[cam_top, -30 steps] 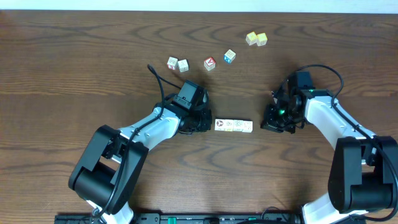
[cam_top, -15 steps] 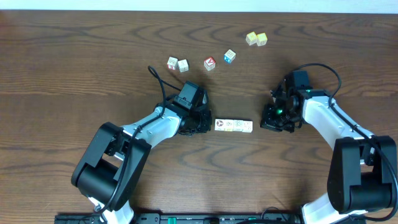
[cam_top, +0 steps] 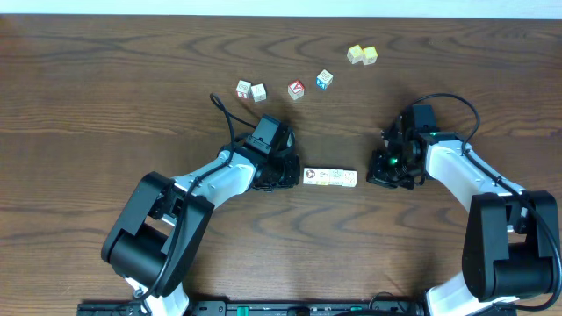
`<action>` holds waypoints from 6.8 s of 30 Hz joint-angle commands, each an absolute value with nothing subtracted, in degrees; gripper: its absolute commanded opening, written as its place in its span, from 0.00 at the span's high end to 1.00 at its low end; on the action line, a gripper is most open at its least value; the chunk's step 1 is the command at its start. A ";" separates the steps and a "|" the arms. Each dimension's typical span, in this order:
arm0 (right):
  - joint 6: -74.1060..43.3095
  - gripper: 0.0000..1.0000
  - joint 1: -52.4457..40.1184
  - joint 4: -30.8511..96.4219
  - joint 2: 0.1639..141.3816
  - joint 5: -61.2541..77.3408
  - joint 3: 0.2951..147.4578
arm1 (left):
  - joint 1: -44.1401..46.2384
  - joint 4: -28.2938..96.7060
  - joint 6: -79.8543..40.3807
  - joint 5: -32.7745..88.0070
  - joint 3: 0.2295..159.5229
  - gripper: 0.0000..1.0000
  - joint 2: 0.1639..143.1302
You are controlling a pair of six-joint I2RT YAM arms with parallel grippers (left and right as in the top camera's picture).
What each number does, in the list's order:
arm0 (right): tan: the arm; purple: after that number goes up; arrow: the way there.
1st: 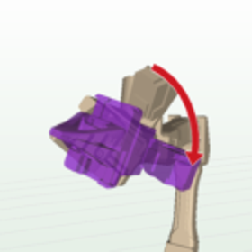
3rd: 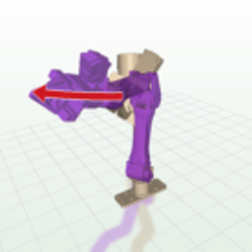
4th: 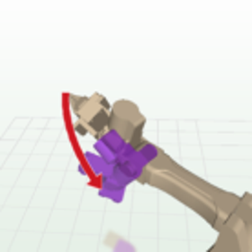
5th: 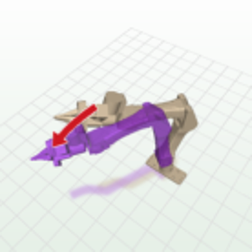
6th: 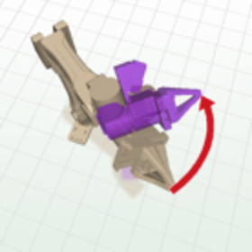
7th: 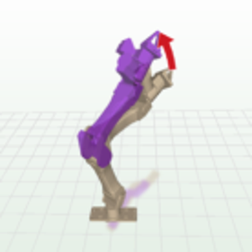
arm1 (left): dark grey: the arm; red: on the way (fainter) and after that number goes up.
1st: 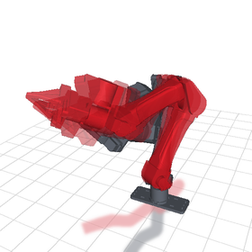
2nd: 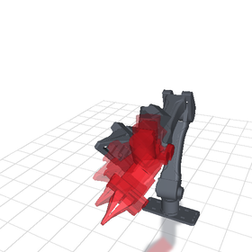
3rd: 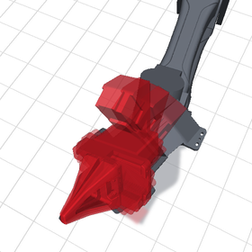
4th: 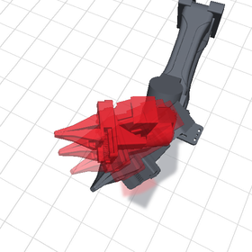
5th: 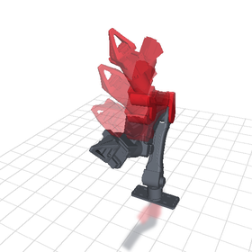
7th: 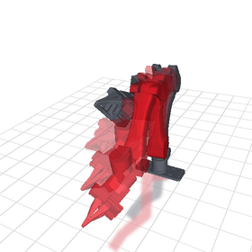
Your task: Lift 4 blocks
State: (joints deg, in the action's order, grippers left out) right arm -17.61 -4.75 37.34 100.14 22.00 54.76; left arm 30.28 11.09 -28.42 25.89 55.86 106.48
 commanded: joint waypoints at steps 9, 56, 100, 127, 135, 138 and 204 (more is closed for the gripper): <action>-18.17 0.99 -4.99 36.38 100.42 24.69 54.48 | 30.35 10.48 -24.88 26.33 55.37 0.93 107.50; -18.39 0.99 -4.93 28.91 100.42 32.05 50.13 | 30.35 10.15 -24.93 26.35 55.37 0.93 107.50; -18.44 0.99 -4.97 29.61 100.42 32.40 50.13 | 25.71 10.92 -23.77 32.62 55.40 0.93 106.69; -18.46 0.99 -4.97 29.61 100.42 32.47 50.13 | 28.71 9.04 -24.95 33.85 55.40 0.93 106.74; -18.41 0.99 -4.97 29.50 100.42 32.42 50.13 | 28.73 9.13 -25.82 34.13 55.40 0.93 106.74; -18.41 0.99 -4.97 29.30 100.42 32.42 50.13 | 28.86 9.37 -26.02 34.11 55.40 0.93 106.74; -18.41 0.99 -4.97 27.03 100.40 34.94 50.59 | 29.61 10.59 -27.09 35.59 55.40 0.93 104.20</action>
State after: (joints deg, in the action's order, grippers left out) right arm -17.82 -4.73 27.38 100.14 30.92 50.22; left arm 29.04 10.68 -27.03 33.30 55.83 105.91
